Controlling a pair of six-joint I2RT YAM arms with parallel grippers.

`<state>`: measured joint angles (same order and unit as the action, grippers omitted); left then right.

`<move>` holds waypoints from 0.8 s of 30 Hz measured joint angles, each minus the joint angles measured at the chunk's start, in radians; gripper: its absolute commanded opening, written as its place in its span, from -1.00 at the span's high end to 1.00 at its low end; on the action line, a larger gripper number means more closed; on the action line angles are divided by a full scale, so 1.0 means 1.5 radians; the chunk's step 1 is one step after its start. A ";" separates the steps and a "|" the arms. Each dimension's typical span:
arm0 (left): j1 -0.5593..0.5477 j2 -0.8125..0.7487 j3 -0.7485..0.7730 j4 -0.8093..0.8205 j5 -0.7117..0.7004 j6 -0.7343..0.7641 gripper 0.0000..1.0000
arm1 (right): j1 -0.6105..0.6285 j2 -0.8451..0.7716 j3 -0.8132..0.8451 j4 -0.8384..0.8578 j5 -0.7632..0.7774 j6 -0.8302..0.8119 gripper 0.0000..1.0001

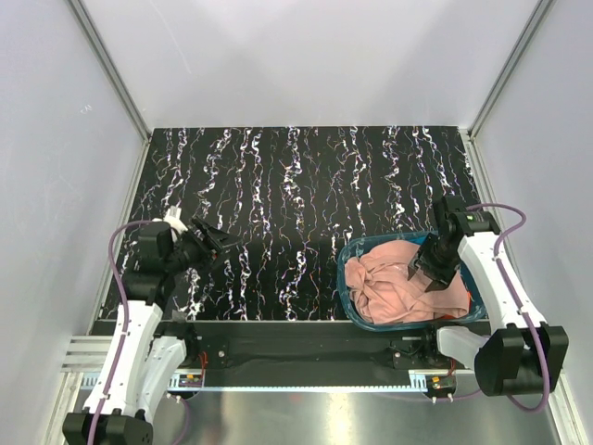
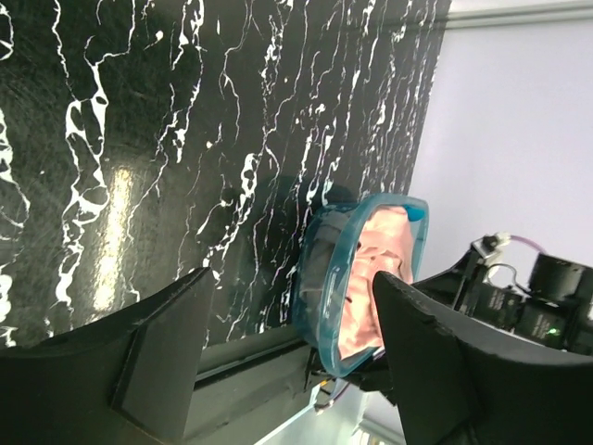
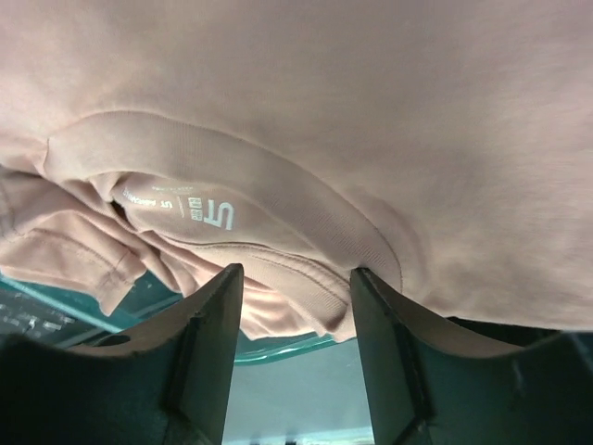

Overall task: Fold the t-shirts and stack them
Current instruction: Grab the tshirt from the pile

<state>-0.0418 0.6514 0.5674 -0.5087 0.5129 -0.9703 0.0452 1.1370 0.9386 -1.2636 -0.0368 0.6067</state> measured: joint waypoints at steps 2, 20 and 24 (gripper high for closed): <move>0.000 -0.001 0.011 -0.018 0.000 0.014 -0.44 | 0.000 -0.004 0.008 -0.006 0.017 0.001 -0.20; 0.000 0.034 0.065 -0.055 0.004 0.056 -0.17 | 0.001 0.008 0.002 -0.048 0.023 -0.001 0.36; 0.000 0.043 0.080 -0.066 0.005 0.063 -0.12 | 0.001 0.016 0.001 -0.049 0.018 -0.006 0.97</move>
<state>-0.0418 0.7162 0.6876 -0.6071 0.5209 -0.8753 0.0460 1.1606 0.9394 -1.3369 -0.0093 0.5972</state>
